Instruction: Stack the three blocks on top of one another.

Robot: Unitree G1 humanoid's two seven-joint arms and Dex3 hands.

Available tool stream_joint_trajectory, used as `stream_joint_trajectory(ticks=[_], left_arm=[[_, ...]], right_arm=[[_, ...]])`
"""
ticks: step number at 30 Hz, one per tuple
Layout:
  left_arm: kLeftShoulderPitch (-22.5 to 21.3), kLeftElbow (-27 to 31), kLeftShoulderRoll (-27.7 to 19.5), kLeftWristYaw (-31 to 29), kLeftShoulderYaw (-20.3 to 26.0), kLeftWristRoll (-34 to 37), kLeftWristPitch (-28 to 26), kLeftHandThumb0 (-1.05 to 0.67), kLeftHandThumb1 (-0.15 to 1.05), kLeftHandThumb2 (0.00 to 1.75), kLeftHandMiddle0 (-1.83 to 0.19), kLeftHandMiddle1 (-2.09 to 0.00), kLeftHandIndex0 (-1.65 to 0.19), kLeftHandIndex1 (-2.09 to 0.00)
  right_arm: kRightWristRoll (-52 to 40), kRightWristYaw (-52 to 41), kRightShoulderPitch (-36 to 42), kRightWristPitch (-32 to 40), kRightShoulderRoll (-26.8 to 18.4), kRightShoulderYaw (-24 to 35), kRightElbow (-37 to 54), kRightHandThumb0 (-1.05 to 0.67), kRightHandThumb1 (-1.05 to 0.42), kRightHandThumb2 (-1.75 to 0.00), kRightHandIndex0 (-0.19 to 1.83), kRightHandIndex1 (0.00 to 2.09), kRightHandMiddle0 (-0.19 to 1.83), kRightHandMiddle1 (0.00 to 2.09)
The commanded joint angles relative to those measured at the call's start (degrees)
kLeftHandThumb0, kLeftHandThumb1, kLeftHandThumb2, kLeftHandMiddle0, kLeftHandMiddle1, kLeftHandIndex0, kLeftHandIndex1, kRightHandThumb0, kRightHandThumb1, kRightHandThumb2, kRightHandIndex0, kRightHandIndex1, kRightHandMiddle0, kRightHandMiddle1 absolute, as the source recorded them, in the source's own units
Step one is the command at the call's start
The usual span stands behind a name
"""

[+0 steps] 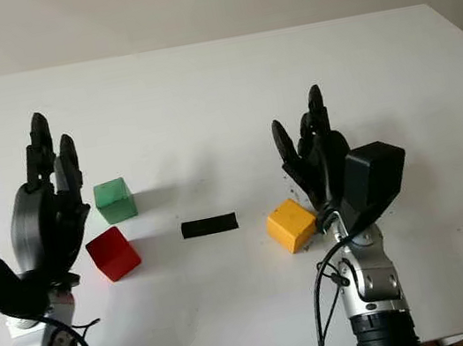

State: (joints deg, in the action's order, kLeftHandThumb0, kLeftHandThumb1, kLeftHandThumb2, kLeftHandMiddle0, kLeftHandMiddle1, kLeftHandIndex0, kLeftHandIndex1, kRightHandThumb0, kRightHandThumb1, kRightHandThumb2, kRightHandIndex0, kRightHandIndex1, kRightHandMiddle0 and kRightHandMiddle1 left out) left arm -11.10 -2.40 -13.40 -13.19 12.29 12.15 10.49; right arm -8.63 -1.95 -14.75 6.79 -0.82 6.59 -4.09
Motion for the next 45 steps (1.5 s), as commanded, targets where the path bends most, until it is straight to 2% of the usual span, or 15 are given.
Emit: stream_joint_trajectory(ticks=[1, 3, 4, 5, 6, 8, 9, 12, 16, 23, 27, 30, 34, 40, 45], left_arm=[[-2.0, 1.8, -2.9, -2.5, 1.6, 1.9, 0.9, -0.69, 1.05, 0.51, 0.08, -0.08, 0.15, -0.06], [-3.1, 1.8, -6.1, -6.1, 2.8, 3.4, 1.7, -0.66, 1.05, 0.47, -0.01, -0.09, 0.11, -0.07], [-3.9, 1.8, -8.8, -7.0, 3.2, 1.6, 3.0, -0.64, 1.05, 0.46, -0.08, -0.10, 0.06, -0.09], [-4.4, 1.8, -10.6, -7.4, 3.4, 0.0, 4.0, -0.63, 1.05, 0.42, -0.26, -0.10, -0.11, -0.13], [-5.0, 2.3, -12.3, -7.7, 3.6, -0.8, 3.6, -0.63, 1.05, 0.41, -0.33, -0.09, -0.18, -0.12], [-6.6, 2.9, -15.5, -9.9, 3.7, -0.8, 3.3, -0.57, 1.04, 0.20, -0.42, -0.07, -0.38, -0.12], [-7.2, 2.7, -17.4, -11.2, 3.5, -1.4, 3.7, -0.55, 1.04, 0.14, -0.42, -0.06, -0.42, -0.11], [-9.6, 1.9, -24.4, -16.2, 2.3, -5.6, 7.1, -0.51, 0.97, 0.05, -0.26, -0.02, -0.40, -0.06], [-12.5, 1.4, -30.7, -21.9, 0.2, -8.4, 9.2, -0.47, 0.89, 0.03, -0.16, -0.02, -0.37, -0.05], [-14.6, 1.6, -36.7, -28.2, -3.4, -12.3, 9.9, -0.46, 0.82, 0.03, -0.08, -0.03, -0.40, -0.06], [-14.5, 3.2, -41.8, -31.7, -5.8, -18.1, 12.6, -0.52, 0.81, 0.05, 0.01, -0.02, -0.36, -0.04], [-13.5, 4.9, -45.0, -31.4, -6.6, -24.2, 16.7, -0.59, 0.81, 0.05, 0.05, -0.03, -0.33, -0.04], [-11.4, 9.3, -48.2, -31.3, -6.8, -31.2, 18.1, -0.58, 0.81, 0.05, 0.09, -0.03, -0.32, -0.04], [-10.0, 13.0, -50.8, -32.7, -7.5, -33.3, 19.2, -0.50, 0.81, 0.05, 0.12, -0.04, -0.35, -0.06], [-8.6, 13.8, -51.2, -29.2, -6.9, -37.5, 23.6, -0.54, 0.80, 0.05, 0.13, -0.04, -0.37, -0.06]], right_arm=[[0.2, 0.2, -0.5, -0.2, 0.0, -0.2, 1.1, -0.37, -1.05, -0.41, -0.19, 0.00, -0.19, 0.00], [0.8, 0.6, -0.3, -0.5, -0.2, -0.3, 1.1, -0.37, -1.05, -0.41, -0.19, 0.00, -0.19, 0.01], [1.2, 0.9, -0.3, -0.8, -0.3, -0.4, 1.0, -0.38, -1.05, -0.40, -0.19, 0.01, -0.19, 0.01], [1.6, 1.0, -0.2, -1.0, -0.4, -0.4, 1.0, -0.39, -1.05, -0.40, -0.18, 0.01, -0.18, 0.02], [1.5, 1.1, -0.3, -0.9, -0.3, -0.2, 1.0, -0.39, -1.05, -0.40, -0.18, 0.02, -0.18, 0.03], [1.1, 1.0, -0.3, -0.5, 0.0, 0.0, 1.2, -0.38, -1.05, -0.41, -0.19, 0.01, -0.19, 0.02], [0.8, 0.9, -0.4, -0.5, 0.2, 0.1, 1.2, -0.37, -1.05, -0.42, -0.19, 0.01, -0.19, 0.02], [0.7, 0.8, -0.5, -0.5, 0.2, 0.0, 1.0, -0.37, -1.05, -0.42, -0.19, 0.01, -0.19, 0.02], [1.8, 0.9, -0.5, -0.8, -0.4, -0.4, 0.7, -0.37, -1.05, -0.42, -0.18, 0.02, -0.19, 0.03], [2.1, 1.0, -0.7, -1.4, 0.0, -0.2, 0.2, -0.36, -1.05, -0.41, -0.19, 0.02, -0.19, 0.03], [2.4, 0.9, -0.5, -1.7, -0.2, -0.4, 0.1, -0.38, -1.05, -0.41, -0.19, 0.03, -0.19, 0.03], [2.6, 0.9, -0.2, -2.0, -0.2, -0.4, 0.5, -0.38, -1.05, -0.42, -0.19, 0.03, -0.19, 0.03], [2.4, 0.8, 0.1, -1.6, -0.1, -0.4, 0.9, -0.38, -1.05, -0.42, -0.19, 0.02, -0.19, 0.01], [2.2, 0.6, 0.2, -1.3, -0.4, -0.2, 1.3, -0.38, -1.05, -0.42, -0.18, 0.01, -0.19, 0.01], [2.1, 0.2, 0.4, -1.6, -0.4, -0.1, 1.0, -0.38, -1.05, -0.41, -0.19, 0.01, -0.19, 0.01]])
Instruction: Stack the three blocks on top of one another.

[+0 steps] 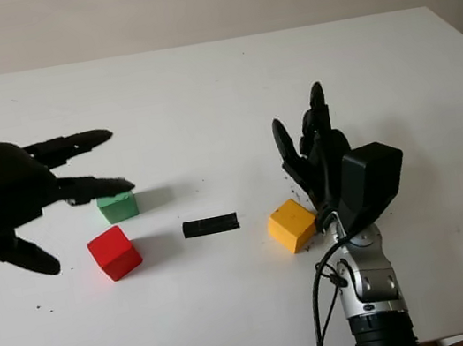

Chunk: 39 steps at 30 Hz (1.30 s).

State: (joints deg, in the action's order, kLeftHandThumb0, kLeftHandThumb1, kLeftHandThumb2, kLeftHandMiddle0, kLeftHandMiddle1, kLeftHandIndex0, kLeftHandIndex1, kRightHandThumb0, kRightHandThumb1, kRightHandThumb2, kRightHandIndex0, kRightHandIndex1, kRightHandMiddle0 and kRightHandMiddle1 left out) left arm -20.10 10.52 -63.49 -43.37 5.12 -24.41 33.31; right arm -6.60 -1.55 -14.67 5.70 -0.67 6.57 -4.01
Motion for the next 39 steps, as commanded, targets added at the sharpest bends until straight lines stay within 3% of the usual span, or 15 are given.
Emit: stream_joint_trajectory(ticks=[1, 12, 27, 39], left_arm=[[0.7, 0.8, -1.1, 2.1, 0.4, -2.1, 1.9, -0.56, 0.81, 0.05, 0.15, -0.04, -0.36, -0.06], [1.1, -3.3, 1.0, 11.2, -2.0, -7.3, 9.6, -0.57, 0.82, 0.06, 0.19, 0.00, -0.33, -0.06], [0.0, -5.0, 1.6, 15.0, -5.9, -13.4, 9.7, -0.57, 0.86, 0.06, 0.19, 0.00, -0.39, -0.06], [-1.1, -10.8, 3.4, 22.2, -8.3, -17.0, 13.3, -0.59, 0.85, 0.05, 0.19, -0.03, -0.45, -0.08]], right_arm=[[-0.1, -0.3, 0.3, -0.4, -0.5, -0.1, 1.0, -0.38, -1.05, -0.41, -0.19, 0.01, -0.19, 0.01], [-0.6, -0.5, 0.6, 0.1, -0.3, 0.1, 1.7, -0.37, -1.05, -0.41, -0.19, 0.02, -0.19, 0.01], [-1.3, -0.4, 0.7, 0.8, -0.2, 0.4, 2.2, -0.37, -1.05, -0.40, -0.19, 0.01, -0.19, 0.01], [-1.4, -0.6, 0.6, 1.0, -0.6, 0.2, 2.1, -0.37, -1.05, -0.40, -0.19, 0.00, -0.19, 0.00]])
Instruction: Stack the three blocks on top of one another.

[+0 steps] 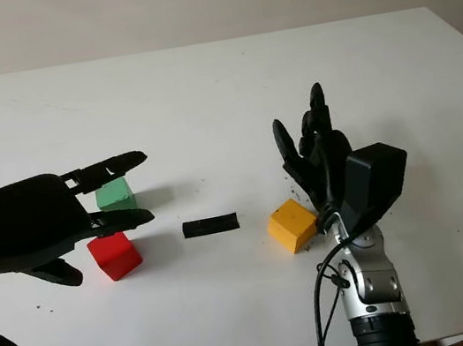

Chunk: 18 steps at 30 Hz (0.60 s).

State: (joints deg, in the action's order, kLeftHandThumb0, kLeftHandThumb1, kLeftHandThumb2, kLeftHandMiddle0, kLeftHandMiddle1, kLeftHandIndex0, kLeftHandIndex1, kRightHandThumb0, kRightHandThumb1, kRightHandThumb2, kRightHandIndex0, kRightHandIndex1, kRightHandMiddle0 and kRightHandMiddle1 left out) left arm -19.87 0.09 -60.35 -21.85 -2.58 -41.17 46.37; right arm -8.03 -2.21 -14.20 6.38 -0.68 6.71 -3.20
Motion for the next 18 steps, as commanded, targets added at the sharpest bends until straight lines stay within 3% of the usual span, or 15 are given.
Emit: stream_joint_trajectory(ticks=[1, 18], left_arm=[[-1.6, -0.7, 0.3, 0.9, -0.8, -0.6, 0.4, -0.59, 0.85, 0.05, 0.19, -0.03, -0.45, -0.08], [-4.6, -4.2, 1.2, 2.1, -4.0, -2.5, -0.6, -0.46, 0.87, 0.06, 0.17, -0.05, -0.52, -0.10]], right_arm=[[-0.2, -0.2, 0.2, 0.1, -0.6, 0.1, 1.2, -0.37, -1.05, -0.40, -0.19, 0.00, -0.19, 0.01], [-0.7, 0.3, 0.3, 0.7, -0.5, 0.3, 1.9, -0.36, -1.05, -0.39, -0.19, 0.00, -0.19, 0.00]])
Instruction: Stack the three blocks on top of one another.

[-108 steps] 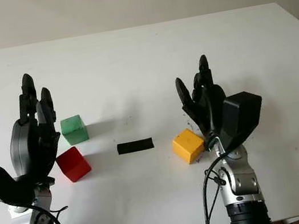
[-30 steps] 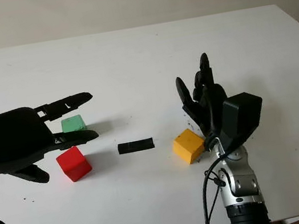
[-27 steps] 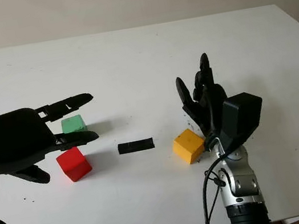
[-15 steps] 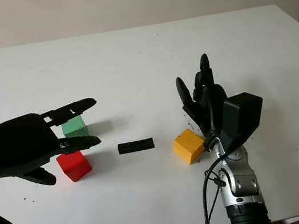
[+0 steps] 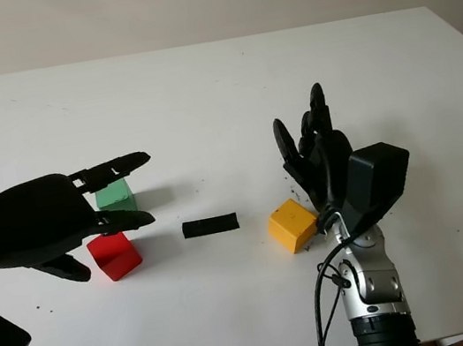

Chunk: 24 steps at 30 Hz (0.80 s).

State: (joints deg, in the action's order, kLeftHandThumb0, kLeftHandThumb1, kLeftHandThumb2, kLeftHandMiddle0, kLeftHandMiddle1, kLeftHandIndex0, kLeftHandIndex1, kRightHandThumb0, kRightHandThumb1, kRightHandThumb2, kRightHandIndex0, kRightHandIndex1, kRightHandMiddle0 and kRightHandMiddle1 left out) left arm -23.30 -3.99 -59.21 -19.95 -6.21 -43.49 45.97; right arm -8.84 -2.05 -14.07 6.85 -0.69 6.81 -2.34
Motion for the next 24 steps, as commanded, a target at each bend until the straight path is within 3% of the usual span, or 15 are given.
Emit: stream_joint_trajectory(ticks=[1, 7, 12, 14, 24], left_arm=[[-1.3, -0.2, 0.1, 0.2, -0.5, -0.2, -0.3, -0.46, 0.87, 0.06, 0.17, -0.05, -0.54, -0.10], [-1.7, -0.6, 0.3, 1.2, -0.8, -0.4, -0.1, -0.46, 0.88, 0.06, 0.14, -0.06, -0.63, -0.16], [-1.8, -1.0, 0.5, 1.5, -1.1, -0.4, 0.2, -0.44, 0.91, 0.05, 0.09, -0.06, -0.37, -1.03], [-1.8, -1.0, 0.7, 1.5, -1.2, -0.2, 0.0, -0.43, 0.91, 0.05, 0.06, -0.06, -0.36, -1.15], [-2.3, -2.9, 1.3, -1.2, -2.0, 4.8, 0.1, -0.40, 0.91, 0.05, -0.04, -0.06, -0.37, -1.31]], right_arm=[[0.1, 0.1, 0.2, 0.2, -0.5, 0.2, 1.0, -0.36, -1.05, -0.39, -0.19, 0.00, -0.19, 0.00], [0.0, 0.3, 0.2, 0.7, -0.4, 0.1, 1.3, -0.37, -1.05, -0.39, -0.19, 0.00, -0.19, 0.00], [0.0, 0.2, 0.1, 0.2, -0.5, 0.2, 1.0, -0.36, -1.05, -0.39, -0.19, 0.00, -0.19, 0.00], [0.2, 0.2, 0.1, 0.2, -0.6, 0.1, 1.0, -0.36, -1.05, -0.39, -0.19, 0.00, -0.19, 0.00], [0.0, 0.2, 0.0, 0.3, -0.4, 0.3, 1.0, -0.37, -1.05, -0.38, -0.19, 0.00, -0.19, 0.00]])
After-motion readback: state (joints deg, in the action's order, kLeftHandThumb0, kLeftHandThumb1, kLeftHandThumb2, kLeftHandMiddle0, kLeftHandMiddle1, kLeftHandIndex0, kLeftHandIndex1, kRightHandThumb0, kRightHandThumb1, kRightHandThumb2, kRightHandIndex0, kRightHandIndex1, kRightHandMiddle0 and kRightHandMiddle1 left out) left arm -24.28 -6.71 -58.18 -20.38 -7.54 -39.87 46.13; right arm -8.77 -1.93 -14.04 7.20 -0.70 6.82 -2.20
